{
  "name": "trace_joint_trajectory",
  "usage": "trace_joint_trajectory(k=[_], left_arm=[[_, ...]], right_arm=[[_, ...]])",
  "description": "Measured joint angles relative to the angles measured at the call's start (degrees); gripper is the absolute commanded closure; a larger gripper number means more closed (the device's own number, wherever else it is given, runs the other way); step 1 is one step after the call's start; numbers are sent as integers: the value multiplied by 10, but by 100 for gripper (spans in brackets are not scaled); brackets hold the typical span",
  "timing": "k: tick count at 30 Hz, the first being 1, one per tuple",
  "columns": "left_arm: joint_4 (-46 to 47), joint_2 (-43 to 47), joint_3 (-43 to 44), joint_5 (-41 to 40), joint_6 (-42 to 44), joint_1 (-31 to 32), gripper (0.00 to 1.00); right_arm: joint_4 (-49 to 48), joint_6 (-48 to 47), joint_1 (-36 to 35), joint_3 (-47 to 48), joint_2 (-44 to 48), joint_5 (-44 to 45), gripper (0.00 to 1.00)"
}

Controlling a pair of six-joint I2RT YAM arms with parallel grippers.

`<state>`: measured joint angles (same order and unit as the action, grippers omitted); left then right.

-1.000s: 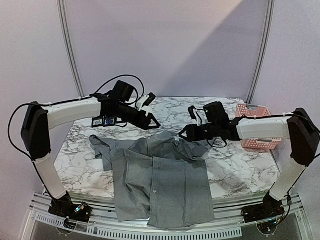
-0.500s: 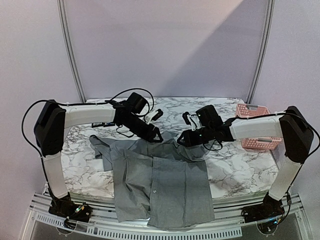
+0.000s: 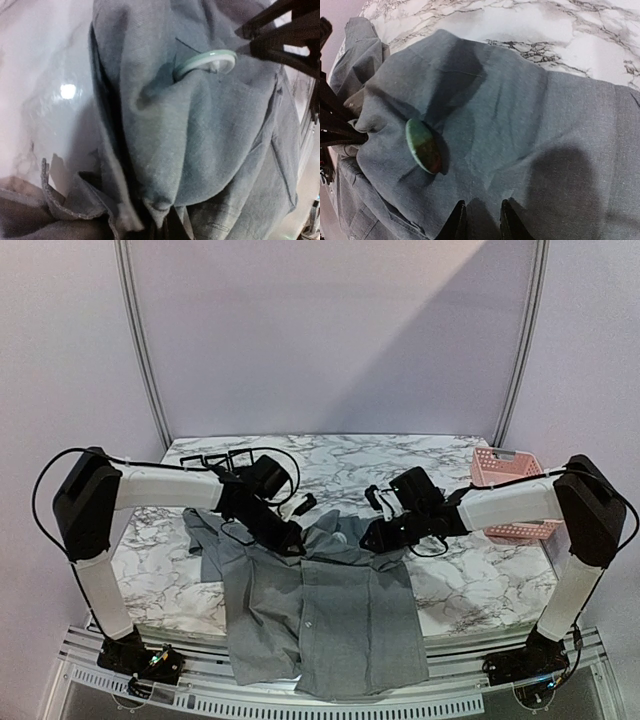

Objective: Remove the brooch from the garment
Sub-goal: Adjust the crumpled clothing at the center of the board.

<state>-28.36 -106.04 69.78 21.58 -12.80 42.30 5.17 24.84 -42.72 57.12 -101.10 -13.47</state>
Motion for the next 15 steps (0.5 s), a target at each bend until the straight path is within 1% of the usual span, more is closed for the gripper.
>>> trace_joint_trajectory(k=[2,5,7,9,12,13,15], left_arm=[[12,22,-37,2,-19,5,89],[31,49,-70,2,-41,14,78],[37,59,-77,1,-49,18,68],[36,71,-76,-1,-56,21,57],[22,85,-58,-9,-54,21,44],[14,88,-45,-12,-51,21,40],[0,91,-7,-15,-43,20,37]], right_arm=[[0,6,0,-7,0,-6,79],[-3,11,-1,-14,2,-11,79],[-3,12,-1,-18,8,-15,78],[-3,12,-1,-19,21,-20,75],[-7,10,-1,-19,44,-28,69],[-10,8,-2,-19,54,-31,67],[-17,3,-2,-18,72,-37,65]])
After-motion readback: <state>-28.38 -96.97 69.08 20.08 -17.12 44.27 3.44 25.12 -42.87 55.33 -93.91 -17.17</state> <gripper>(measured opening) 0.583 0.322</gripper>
